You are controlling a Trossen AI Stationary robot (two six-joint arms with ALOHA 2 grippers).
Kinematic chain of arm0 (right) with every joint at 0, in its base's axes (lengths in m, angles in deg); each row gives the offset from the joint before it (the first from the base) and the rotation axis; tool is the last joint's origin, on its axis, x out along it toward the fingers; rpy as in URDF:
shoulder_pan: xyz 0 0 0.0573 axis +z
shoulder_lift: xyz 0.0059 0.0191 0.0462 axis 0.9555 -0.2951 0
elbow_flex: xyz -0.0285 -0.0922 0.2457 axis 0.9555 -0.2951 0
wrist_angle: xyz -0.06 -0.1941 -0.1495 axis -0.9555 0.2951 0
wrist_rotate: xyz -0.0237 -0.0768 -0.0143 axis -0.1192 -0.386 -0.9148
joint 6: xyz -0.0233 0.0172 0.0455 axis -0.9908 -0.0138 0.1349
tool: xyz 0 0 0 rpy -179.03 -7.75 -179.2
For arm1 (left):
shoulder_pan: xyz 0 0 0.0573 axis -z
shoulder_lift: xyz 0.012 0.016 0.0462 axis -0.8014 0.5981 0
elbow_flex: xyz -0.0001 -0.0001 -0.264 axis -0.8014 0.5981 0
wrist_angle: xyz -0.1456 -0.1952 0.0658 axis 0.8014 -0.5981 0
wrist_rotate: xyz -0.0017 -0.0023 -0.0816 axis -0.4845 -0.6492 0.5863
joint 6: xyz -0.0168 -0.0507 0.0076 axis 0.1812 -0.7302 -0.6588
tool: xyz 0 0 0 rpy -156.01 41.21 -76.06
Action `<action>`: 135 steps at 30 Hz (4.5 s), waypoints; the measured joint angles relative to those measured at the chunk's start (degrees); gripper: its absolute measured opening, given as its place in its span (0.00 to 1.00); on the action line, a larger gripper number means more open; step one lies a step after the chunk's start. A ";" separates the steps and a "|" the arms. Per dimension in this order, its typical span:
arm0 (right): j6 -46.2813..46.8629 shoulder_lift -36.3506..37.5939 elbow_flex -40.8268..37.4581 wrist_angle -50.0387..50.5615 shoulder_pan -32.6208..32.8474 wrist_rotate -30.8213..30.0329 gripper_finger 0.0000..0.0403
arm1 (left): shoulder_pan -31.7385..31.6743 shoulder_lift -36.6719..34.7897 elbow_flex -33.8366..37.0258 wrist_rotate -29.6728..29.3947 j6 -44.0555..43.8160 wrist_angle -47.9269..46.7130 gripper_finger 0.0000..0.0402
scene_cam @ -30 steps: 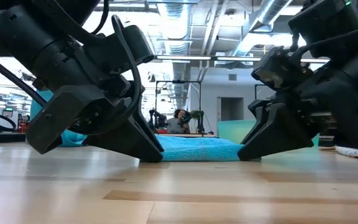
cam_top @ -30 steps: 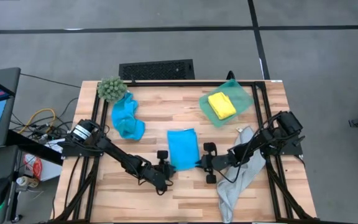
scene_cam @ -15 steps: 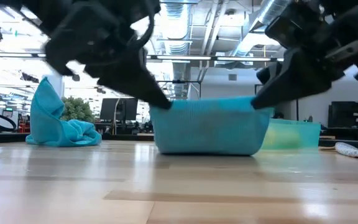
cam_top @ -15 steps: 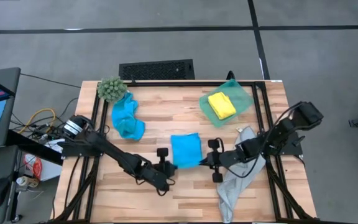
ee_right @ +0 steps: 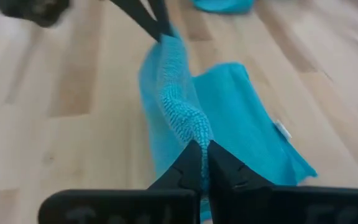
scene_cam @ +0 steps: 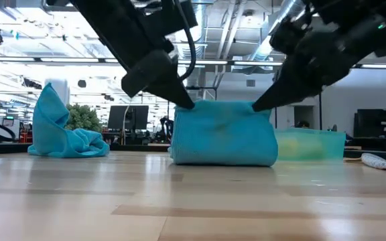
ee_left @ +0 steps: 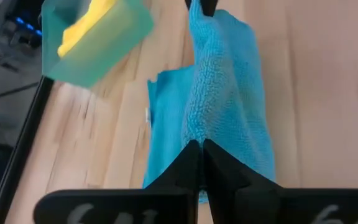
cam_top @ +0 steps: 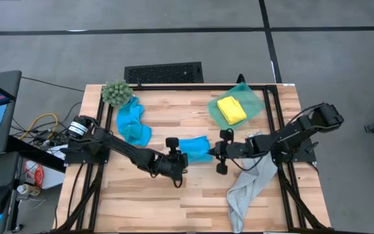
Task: Fold microfiber towels
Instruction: Fold the right blue towel
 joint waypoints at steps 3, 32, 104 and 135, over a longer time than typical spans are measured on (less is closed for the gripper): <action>-0.02 -1.16 0.05 -0.31 -2.81 0.27 0.08 | -1.92 -0.02 -0.02 1.98 0.00 -1.92 0.01; 0.96 -3.19 0.07 0.22 -18.49 2.80 0.08 | -19.89 -0.13 -0.15 10.13 9.33 1.18 0.01; -1.12 -3.91 0.11 -4.67 -26.37 5.51 0.26 | -30.05 9.64 -0.44 27.50 6.67 7.23 0.24; 7.23 1.04 0.11 -1.33 -7.26 4.28 0.23 | -1.72 8.72 -4.73 15.33 -14.27 -4.36 0.24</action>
